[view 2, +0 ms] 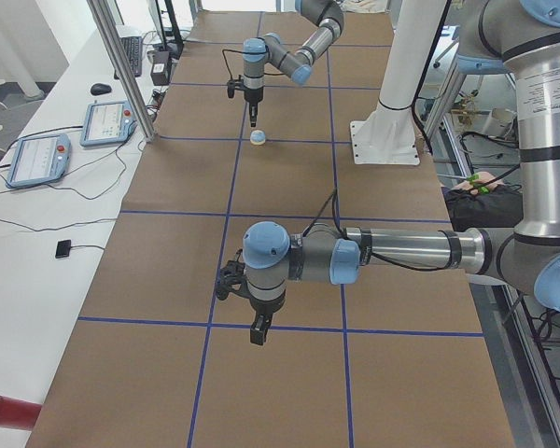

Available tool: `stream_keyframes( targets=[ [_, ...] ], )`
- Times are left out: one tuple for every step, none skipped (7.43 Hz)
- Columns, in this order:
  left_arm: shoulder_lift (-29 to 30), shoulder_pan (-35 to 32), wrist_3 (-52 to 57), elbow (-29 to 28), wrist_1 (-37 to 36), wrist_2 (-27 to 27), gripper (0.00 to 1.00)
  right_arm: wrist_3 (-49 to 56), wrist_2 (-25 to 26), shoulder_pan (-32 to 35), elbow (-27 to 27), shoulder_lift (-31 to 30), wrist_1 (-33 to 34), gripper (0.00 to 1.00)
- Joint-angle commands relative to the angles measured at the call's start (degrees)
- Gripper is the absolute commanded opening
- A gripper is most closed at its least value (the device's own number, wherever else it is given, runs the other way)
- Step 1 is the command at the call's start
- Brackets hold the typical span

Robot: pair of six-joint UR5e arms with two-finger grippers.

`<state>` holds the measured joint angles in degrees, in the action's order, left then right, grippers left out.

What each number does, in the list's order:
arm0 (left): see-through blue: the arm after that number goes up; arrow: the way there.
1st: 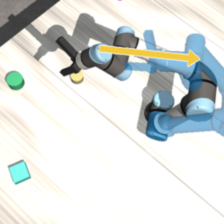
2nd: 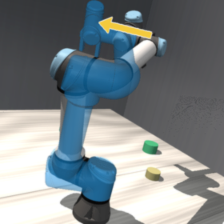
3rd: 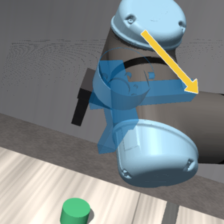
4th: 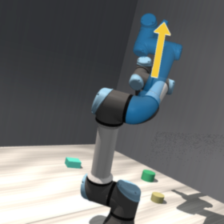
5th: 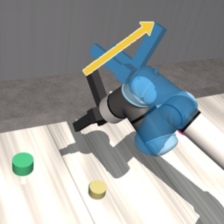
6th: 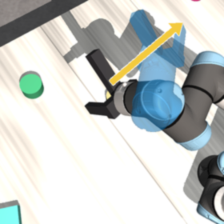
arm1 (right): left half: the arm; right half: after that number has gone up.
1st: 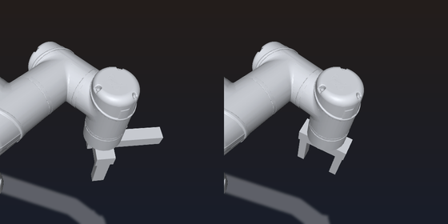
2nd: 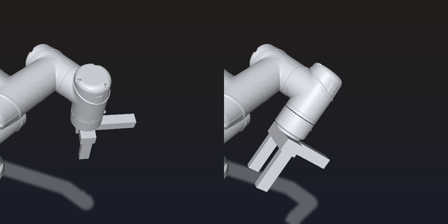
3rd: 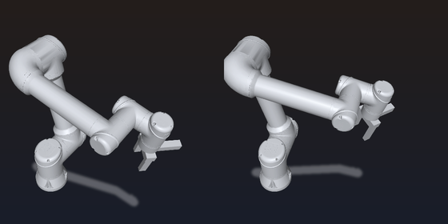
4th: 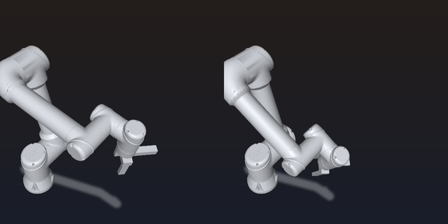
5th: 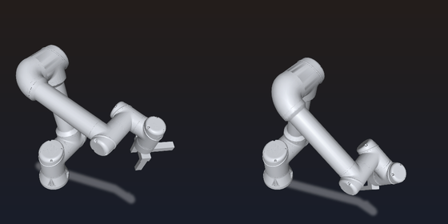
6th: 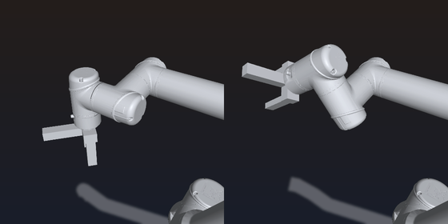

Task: Place and press bell with both arms

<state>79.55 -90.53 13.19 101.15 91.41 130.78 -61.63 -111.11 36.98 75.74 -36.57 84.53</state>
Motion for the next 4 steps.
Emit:
stream_keyframes(
  targets=[
    [-0.01, 0.00, -0.79, -0.16, -0.09, 0.00, 1.00, 2.12, -3.03, 5.10, 2.12, -1.64, 1.78, 0.99],
    [-0.01, 0.00, -4.62, 0.28, -0.09, 1.13, 1.00, 5.87, -4.36, 7.38, 4.92, -4.88, 1.86, 0.99],
    [-0.01, 0.00, -6.14, 0.63, -0.09, 6.54, 1.00, 10.96, -6.98, 11.06, 7.47, -9.00, 1.86, 0.99],
    [-0.09, -0.09, -5.55, 1.33, -0.18, 8.07, 1.00, 16.66, -9.80, 15.45, 8.80, -12.61, 1.86, 0.99]
  ],
)
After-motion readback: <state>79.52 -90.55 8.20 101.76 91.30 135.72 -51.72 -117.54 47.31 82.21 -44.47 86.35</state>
